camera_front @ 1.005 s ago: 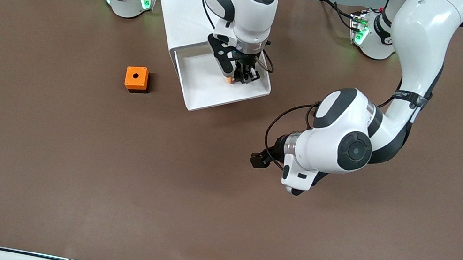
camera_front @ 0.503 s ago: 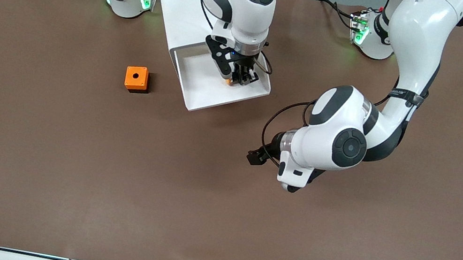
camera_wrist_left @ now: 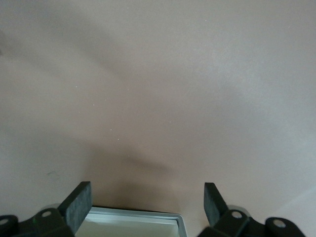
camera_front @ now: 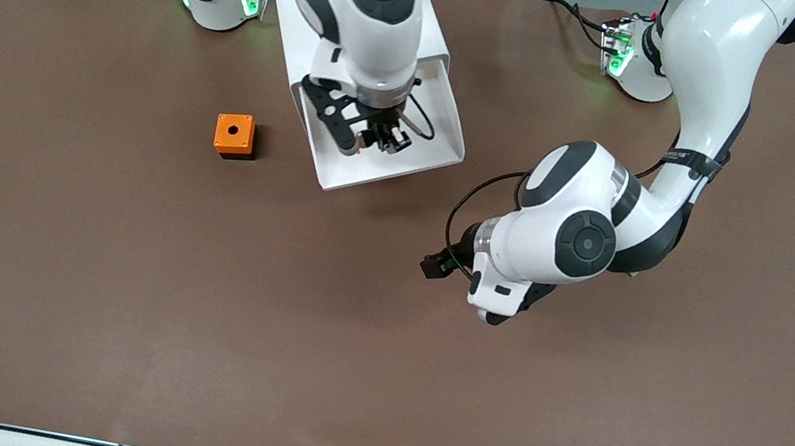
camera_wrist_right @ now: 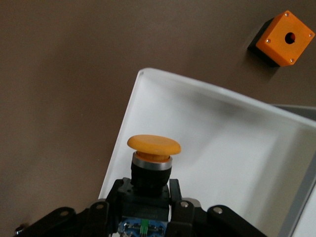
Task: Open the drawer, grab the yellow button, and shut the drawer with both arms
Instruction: 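Lift the yellow button out of the drawer with the right gripper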
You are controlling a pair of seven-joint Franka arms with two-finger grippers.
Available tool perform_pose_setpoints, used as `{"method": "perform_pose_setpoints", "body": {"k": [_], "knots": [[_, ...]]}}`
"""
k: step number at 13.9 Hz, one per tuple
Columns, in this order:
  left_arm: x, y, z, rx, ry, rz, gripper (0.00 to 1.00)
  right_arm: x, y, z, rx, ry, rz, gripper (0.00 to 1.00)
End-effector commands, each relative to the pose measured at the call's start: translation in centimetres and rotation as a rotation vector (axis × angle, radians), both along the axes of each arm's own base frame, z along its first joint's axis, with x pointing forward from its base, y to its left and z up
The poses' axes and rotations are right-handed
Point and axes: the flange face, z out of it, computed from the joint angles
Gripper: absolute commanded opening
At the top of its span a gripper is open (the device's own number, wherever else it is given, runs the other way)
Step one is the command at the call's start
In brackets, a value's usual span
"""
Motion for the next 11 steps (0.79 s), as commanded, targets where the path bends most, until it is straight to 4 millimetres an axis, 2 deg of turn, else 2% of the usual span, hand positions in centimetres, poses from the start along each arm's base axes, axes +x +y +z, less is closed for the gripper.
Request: {"method": "perform_pose_setpoints", "body": {"k": [1, 5, 7, 9, 11], "knots": [[-0.9, -1.0, -0.1, 0.027, -0.029, -0.026, 1.00, 2.7, -3.9, 1.0, 0.030, 0.027, 0.082, 0.00], [-1.9, -2.6, -0.2, 0.059, -0.061, -0.062, 1.00, 7.2, -11.9, 1.5, 0.048, 0.053, 0.217, 0.00], [-3.2, -4.2, -0.4, 0.090, -0.073, -0.080, 1.00, 9.3, -16.3, 1.5, 0.060, 0.057, 0.283, 0.00], [-4.4, -5.4, -0.7, 0.118, -0.075, -0.084, 1.00, 11.3, -20.6, 1.0, 0.064, 0.060, 0.318, 0.00], [-5.8, -6.7, -1.3, 0.143, -0.075, -0.100, 1.00, 13.4, -26.0, -0.1, 0.057, 0.054, 0.357, 0.00]]}}
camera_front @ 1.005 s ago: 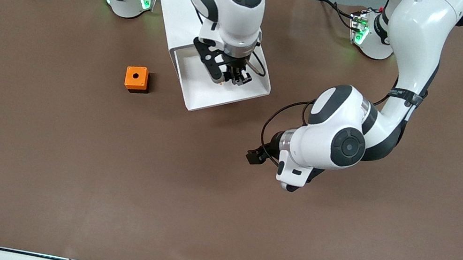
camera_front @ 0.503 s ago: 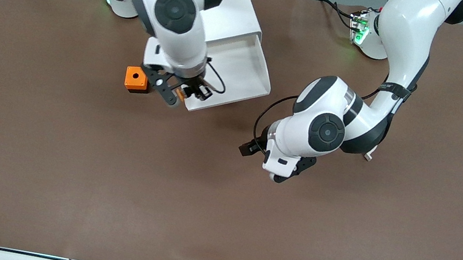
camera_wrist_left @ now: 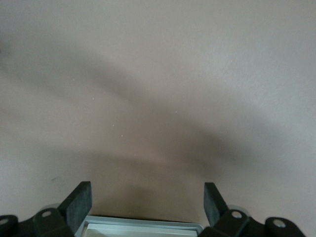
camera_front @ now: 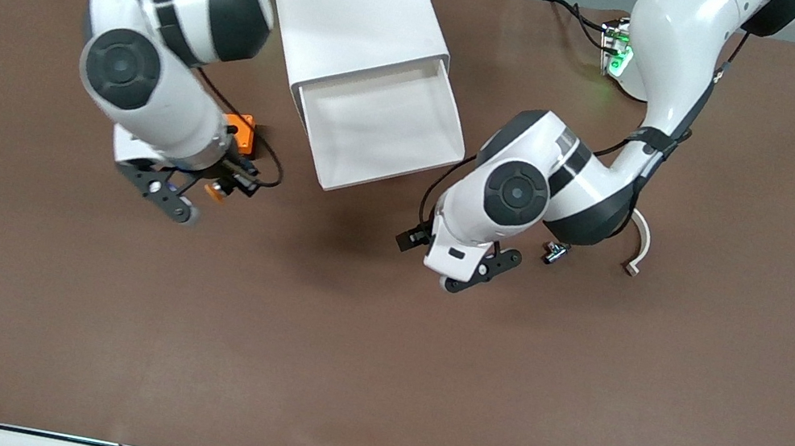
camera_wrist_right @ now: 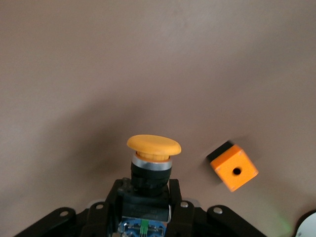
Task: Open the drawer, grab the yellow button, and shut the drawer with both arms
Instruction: 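Carry the button over the table with the right gripper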
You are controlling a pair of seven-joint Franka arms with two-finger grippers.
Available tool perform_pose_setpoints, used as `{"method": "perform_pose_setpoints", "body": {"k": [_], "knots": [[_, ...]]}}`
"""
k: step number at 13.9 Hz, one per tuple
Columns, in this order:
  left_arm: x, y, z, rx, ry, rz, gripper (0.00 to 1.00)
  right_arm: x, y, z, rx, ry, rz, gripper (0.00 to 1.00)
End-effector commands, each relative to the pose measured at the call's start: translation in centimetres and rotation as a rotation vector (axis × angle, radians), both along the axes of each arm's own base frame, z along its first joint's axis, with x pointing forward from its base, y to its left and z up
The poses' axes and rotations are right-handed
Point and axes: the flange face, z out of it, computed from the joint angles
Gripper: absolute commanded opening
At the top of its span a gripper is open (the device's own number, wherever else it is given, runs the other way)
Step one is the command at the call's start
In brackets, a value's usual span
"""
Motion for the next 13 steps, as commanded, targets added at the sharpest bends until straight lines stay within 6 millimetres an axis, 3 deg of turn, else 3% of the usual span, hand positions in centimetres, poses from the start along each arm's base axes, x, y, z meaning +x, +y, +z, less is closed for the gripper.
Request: {"method": "perform_pose_setpoints", "body": {"k": [1, 5, 13], "knots": [[-1.7, -1.2, -0.5, 0.039, -0.014, -0.003, 1.00, 1.7, -6.3, -0.8, 0.010, -0.010, 0.083, 0.00], [-3.5, -2.8, -0.8, 0.047, -0.006, -0.022, 1.00, 3.5, -13.8, -3.4, 0.014, -0.053, 0.163, 0.01], [-7.9, -7.0, -0.9, 0.065, 0.014, -0.048, 1.00, 5.7, -25.0, -11.3, 0.014, -0.121, 0.344, 0.01]]}}
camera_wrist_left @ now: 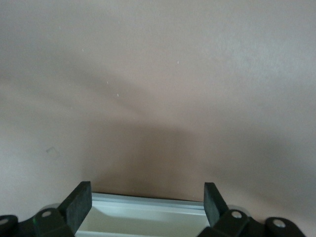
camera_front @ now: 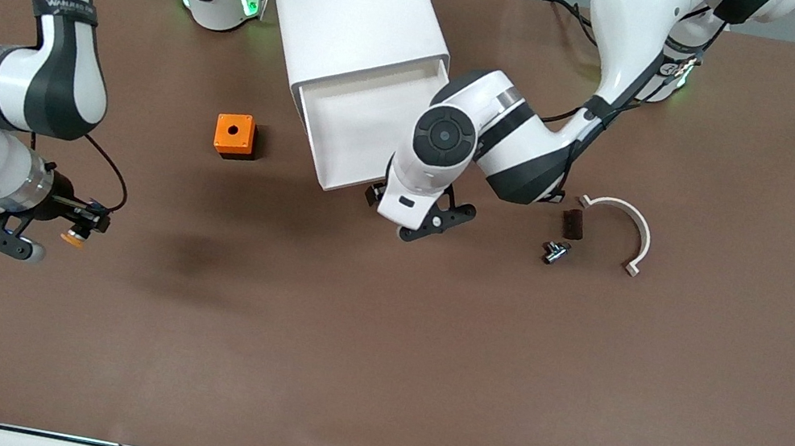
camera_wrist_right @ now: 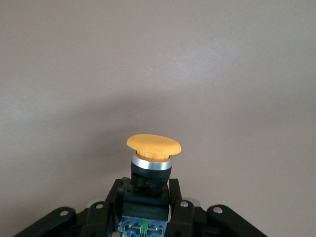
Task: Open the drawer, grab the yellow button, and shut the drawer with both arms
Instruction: 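Carry the button over the table with the right gripper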
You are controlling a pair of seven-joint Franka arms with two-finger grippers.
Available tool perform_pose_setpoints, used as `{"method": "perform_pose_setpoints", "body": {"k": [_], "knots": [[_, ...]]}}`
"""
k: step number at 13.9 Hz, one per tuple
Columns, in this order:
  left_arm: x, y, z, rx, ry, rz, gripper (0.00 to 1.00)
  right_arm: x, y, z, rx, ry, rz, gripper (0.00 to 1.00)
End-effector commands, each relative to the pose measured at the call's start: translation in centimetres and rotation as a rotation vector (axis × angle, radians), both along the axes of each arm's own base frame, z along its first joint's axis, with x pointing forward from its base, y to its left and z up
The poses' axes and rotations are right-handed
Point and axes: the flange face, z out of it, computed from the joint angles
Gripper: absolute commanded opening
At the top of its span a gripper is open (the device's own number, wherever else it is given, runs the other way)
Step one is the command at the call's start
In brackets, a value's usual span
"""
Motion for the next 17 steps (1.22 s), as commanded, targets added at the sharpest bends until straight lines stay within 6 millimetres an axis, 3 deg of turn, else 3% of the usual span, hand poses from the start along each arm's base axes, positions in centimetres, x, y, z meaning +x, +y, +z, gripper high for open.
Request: {"method": "perform_pose_setpoints", "body": {"k": [1, 7, 11, 13, 17], "knots": [[-2.1, -1.3, 0.5, 0.021, -0.010, -0.005, 1.00, 0.3, -2.7, -2.5, -0.004, -0.010, 0.062, 0.01], [-6.6, -4.2, 0.4, 0.039, 0.082, 0.000, 1.00, 0.5, -7.4, -9.2, -0.013, -0.035, 0.150, 0.01], [-8.8, -5.3, 0.2, 0.044, 0.160, 0.003, 1.00, -1.6, -6.3, -14.1, -0.022, -0.079, 0.164, 0.01], [-9.7, -5.8, 0.2, 0.028, 0.206, 0.014, 1.00, -1.9, -4.6, -15.4, -0.024, -0.085, 0.179, 0.01], [-10.7, -6.6, -0.2, -0.007, 0.277, 0.032, 1.00, -2.3, -3.3, -17.4, -0.023, -0.073, 0.198, 0.01]]}}
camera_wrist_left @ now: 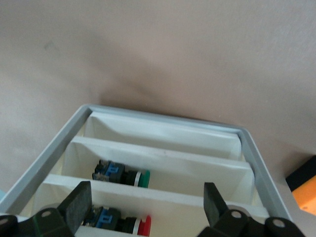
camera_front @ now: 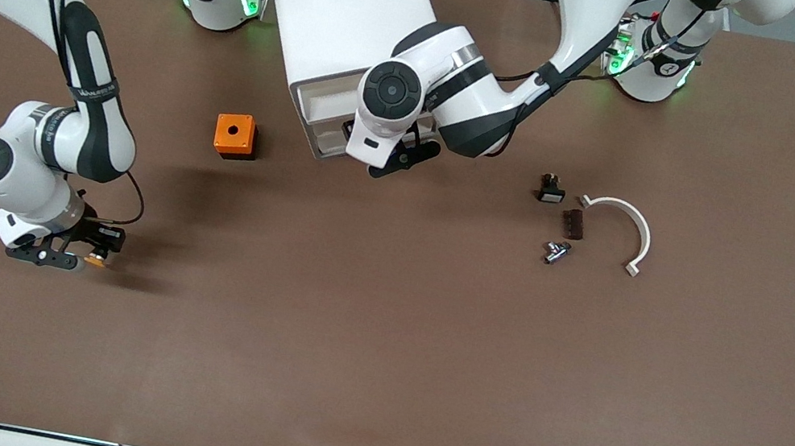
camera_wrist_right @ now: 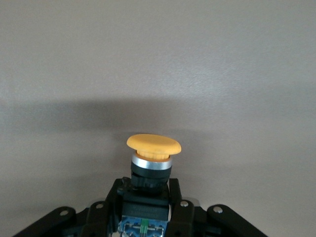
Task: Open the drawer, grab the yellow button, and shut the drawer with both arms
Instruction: 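Push the drawer shut with the left gripper while the right gripper lowers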
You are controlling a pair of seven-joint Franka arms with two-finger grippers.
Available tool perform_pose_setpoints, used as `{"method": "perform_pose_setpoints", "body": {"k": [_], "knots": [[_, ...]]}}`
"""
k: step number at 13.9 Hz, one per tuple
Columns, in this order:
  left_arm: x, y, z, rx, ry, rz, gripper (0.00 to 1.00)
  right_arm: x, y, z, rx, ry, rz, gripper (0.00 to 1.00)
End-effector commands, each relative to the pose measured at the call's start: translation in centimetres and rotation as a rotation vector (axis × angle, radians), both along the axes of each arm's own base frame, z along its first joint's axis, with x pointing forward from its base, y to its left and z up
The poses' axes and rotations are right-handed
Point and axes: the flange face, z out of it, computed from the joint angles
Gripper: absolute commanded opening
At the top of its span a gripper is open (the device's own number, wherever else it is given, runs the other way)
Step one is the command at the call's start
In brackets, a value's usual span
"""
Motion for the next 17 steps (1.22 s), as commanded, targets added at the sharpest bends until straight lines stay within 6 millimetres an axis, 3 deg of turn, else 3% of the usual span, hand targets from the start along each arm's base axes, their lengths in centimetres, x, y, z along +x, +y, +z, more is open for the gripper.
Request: {"method": "perform_pose_setpoints", "body": {"k": [1, 7, 10, 14, 17], "knots": [[-1.5, -0.8, 0.8, -0.013, 0.053, 0.020, 1.00, -0.4, 0.9, -0.4, -0.004, -0.003, 0.007, 0.01], [-3.2, -0.8, -1.5, -0.041, 0.199, 0.078, 1.00, -0.7, 1.6, -1.3, -0.003, 0.008, -0.030, 0.01], [-3.3, -1.0, -1.6, -0.066, 0.225, 0.103, 1.00, -0.7, 1.8, -1.4, -0.004, 0.005, -0.026, 0.02], [-2.4, -0.5, -1.4, -0.080, 0.208, 0.100, 1.00, -0.6, 2.3, -1.2, -0.006, 0.002, -0.001, 0.03], [-0.3, 1.0, 0.1, -0.076, 0.144, 0.107, 1.00, -0.6, 2.3, -1.2, -0.008, 0.001, 0.063, 0.03]]}}
